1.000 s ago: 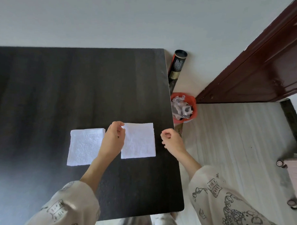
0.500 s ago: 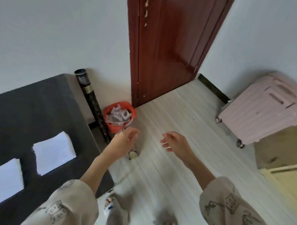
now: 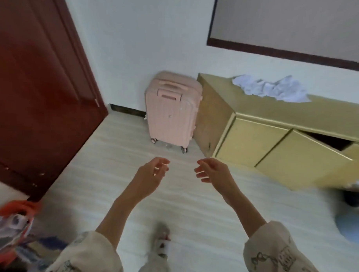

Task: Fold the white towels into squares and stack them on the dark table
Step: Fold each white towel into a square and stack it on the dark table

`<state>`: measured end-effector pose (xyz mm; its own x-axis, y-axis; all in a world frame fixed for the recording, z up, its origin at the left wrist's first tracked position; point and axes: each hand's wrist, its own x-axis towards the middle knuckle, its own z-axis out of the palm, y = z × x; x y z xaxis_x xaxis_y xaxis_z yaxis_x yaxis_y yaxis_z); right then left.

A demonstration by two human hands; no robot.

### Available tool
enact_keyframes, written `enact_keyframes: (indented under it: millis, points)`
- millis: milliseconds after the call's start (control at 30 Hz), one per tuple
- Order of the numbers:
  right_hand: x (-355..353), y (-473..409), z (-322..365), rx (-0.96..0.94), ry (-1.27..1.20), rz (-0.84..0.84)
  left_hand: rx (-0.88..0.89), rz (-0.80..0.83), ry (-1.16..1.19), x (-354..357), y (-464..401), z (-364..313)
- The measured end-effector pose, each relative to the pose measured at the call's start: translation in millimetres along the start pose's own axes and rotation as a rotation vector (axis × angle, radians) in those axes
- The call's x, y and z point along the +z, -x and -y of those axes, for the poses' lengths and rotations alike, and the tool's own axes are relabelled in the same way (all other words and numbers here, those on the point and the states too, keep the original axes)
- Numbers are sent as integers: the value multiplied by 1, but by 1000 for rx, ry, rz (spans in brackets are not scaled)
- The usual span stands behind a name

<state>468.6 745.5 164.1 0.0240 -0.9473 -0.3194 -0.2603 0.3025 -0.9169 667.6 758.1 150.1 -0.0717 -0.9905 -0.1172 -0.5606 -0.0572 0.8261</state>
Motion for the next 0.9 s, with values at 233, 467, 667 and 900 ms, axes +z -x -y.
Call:
enact_keyframes:
  millis: [233,467,667,900]
  points:
    - [-131,-87,-19,41,-29,-195,116,238,-36,105,-135,-58]
    - [-238,-214,9,59,-40,-278,179,339,-83,163,-304,-124]
    - [-306,-297,11,121,-88,-330,179,455,-168,205,-410,-161]
    - [-366,-414,-4,214,-126,-266,83,519,-236,258,-515,-162]
